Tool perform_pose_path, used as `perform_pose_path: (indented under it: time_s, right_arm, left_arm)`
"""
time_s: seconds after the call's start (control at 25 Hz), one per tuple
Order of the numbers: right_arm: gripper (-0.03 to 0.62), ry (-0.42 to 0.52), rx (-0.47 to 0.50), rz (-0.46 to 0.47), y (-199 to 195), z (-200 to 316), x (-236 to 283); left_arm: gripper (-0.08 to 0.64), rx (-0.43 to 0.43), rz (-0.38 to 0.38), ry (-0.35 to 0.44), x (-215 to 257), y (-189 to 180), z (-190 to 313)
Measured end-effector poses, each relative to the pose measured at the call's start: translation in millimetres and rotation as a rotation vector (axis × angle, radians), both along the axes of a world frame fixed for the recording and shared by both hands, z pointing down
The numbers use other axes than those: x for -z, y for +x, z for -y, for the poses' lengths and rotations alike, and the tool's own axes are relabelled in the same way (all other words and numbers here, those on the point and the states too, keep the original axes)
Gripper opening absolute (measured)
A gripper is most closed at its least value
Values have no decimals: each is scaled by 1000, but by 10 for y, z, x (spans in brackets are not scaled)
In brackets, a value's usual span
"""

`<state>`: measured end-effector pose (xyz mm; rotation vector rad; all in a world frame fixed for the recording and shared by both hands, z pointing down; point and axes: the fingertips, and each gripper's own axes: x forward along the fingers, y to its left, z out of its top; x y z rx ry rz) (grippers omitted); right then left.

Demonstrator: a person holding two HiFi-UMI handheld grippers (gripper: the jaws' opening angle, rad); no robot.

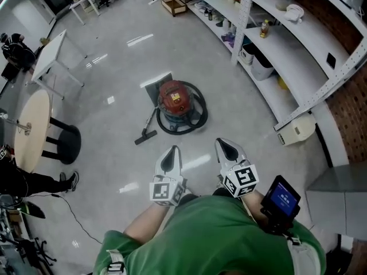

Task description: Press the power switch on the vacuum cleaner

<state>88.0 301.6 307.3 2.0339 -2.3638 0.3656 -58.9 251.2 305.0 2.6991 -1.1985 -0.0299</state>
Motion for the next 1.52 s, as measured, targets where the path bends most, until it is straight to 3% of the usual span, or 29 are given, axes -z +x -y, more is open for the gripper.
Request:
perform_pose_path:
  time_s: [0.24,0.6,1.2,1.52]
  right_arm:
    - [2,-11,131,11,435,308,-86]
    - [2,-22,232,23,583,339,-117]
    - [2,-59,221,23,642,434,-186]
    - [2,-77,218,-7,759,1101,-331]
  left_arm:
    - [8,121,19,-3,-47,407,121]
    - [8,244,38,6,-44,481,-32]
    - [8,270,44,-26,-40,520,57]
    - [8,282,30,-31,-160,646,768]
